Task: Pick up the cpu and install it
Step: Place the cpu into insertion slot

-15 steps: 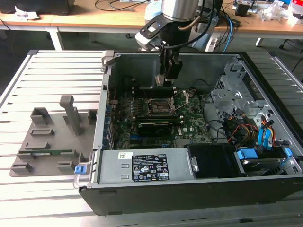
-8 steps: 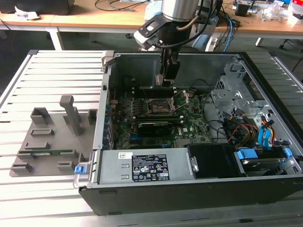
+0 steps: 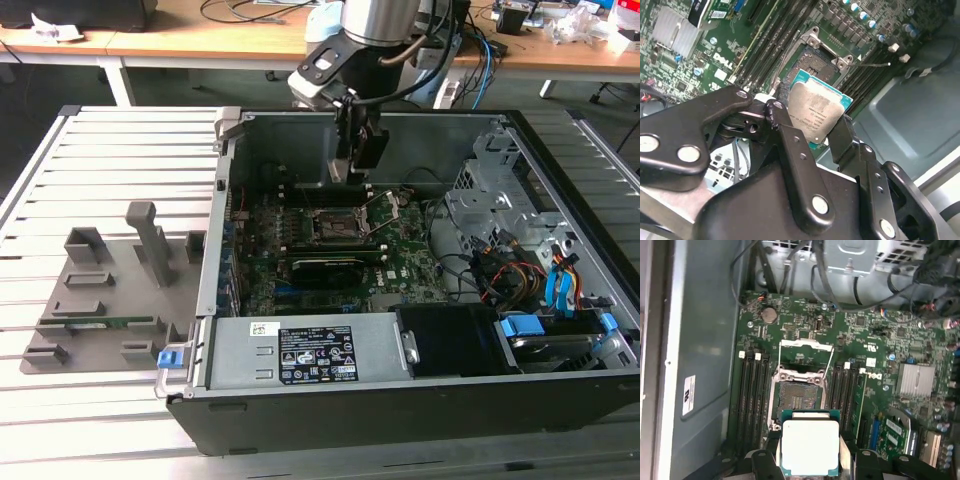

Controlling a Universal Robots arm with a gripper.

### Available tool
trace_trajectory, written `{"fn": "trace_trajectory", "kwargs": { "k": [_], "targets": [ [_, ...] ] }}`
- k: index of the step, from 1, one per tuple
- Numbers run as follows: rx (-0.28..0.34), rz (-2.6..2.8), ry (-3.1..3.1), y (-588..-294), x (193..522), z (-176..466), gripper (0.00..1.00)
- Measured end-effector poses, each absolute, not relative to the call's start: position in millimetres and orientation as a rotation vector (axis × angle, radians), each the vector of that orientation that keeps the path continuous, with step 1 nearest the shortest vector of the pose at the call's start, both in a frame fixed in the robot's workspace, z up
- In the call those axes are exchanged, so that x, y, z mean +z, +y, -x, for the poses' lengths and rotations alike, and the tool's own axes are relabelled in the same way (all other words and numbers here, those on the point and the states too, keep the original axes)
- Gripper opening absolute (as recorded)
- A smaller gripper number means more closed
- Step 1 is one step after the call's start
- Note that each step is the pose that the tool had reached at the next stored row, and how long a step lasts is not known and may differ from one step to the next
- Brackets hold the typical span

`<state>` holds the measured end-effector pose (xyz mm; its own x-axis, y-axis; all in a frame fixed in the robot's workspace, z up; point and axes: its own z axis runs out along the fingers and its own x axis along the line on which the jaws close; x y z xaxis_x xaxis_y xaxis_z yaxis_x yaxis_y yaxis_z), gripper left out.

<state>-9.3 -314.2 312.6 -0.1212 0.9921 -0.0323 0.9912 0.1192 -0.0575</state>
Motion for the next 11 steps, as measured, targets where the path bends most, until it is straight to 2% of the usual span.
{"fn": "trace_trajectory", "kwargs": {
  "k": [11],
  "targets": [
    [0.101, 2.087, -2.327, -314, 300, 9, 0.55]
  ]
}}
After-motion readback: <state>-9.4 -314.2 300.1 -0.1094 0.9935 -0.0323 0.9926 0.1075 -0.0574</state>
